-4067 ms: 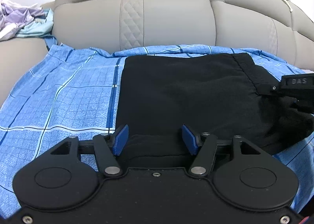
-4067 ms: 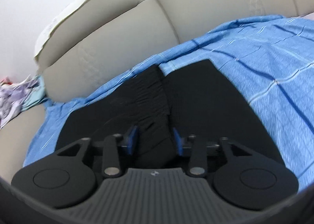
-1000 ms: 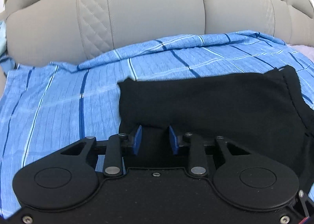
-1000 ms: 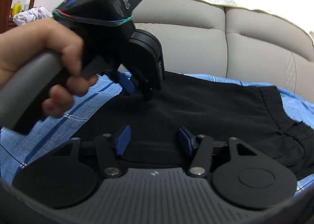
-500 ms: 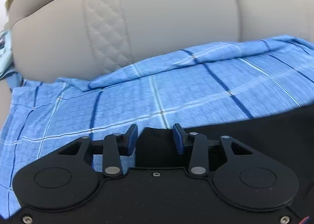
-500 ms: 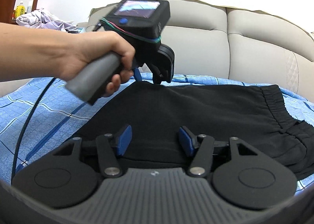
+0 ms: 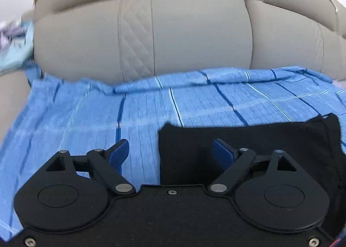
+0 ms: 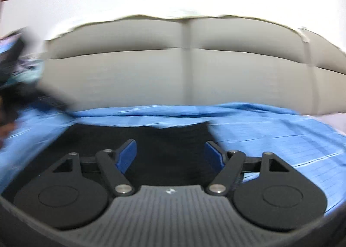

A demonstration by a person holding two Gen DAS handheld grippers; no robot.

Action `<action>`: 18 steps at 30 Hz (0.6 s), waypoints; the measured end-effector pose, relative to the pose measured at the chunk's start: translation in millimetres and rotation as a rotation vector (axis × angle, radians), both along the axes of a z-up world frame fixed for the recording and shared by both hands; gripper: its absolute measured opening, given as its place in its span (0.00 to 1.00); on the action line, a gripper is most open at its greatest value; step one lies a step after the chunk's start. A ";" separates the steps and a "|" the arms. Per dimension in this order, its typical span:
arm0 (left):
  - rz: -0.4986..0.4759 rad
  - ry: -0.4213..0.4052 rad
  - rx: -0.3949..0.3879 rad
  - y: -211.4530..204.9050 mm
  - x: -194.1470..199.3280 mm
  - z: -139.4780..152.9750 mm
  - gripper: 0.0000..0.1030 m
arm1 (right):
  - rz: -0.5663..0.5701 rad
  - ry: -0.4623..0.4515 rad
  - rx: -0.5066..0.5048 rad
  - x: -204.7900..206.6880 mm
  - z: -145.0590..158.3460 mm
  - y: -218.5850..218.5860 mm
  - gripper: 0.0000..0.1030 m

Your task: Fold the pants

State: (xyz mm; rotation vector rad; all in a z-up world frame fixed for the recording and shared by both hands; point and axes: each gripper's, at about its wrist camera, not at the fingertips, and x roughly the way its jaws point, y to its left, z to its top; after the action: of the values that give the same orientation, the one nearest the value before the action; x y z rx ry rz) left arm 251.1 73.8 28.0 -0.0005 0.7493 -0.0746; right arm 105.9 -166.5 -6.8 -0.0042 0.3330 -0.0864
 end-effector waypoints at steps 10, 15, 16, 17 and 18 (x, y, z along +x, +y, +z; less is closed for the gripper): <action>0.092 0.150 -0.229 38.9 8.1 -33.9 0.78 | 0.064 0.207 0.303 76.4 -18.9 -105.4 0.80; 0.075 0.137 -0.232 35.3 13.7 -34.4 0.78 | 0.147 0.245 0.298 95.1 -26.8 -103.5 0.80; 0.067 0.137 -0.233 33.1 15.3 -34.8 0.78 | 0.170 0.250 0.314 97.2 -26.7 -104.9 0.80; 0.058 0.137 -0.235 30.9 17.2 -35.6 0.78 | 0.191 0.254 0.330 99.5 -25.4 -104.8 0.79; 0.051 0.136 -0.236 28.4 19.1 -36.6 0.78 | 0.206 0.257 0.341 102.1 -25.5 -104.0 0.78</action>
State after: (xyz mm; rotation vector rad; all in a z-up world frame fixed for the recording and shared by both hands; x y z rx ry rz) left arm 270.2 102.3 -8.6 -0.2519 0.8728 -0.1145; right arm 208.0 -270.5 -32.4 0.2898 0.5986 0.1774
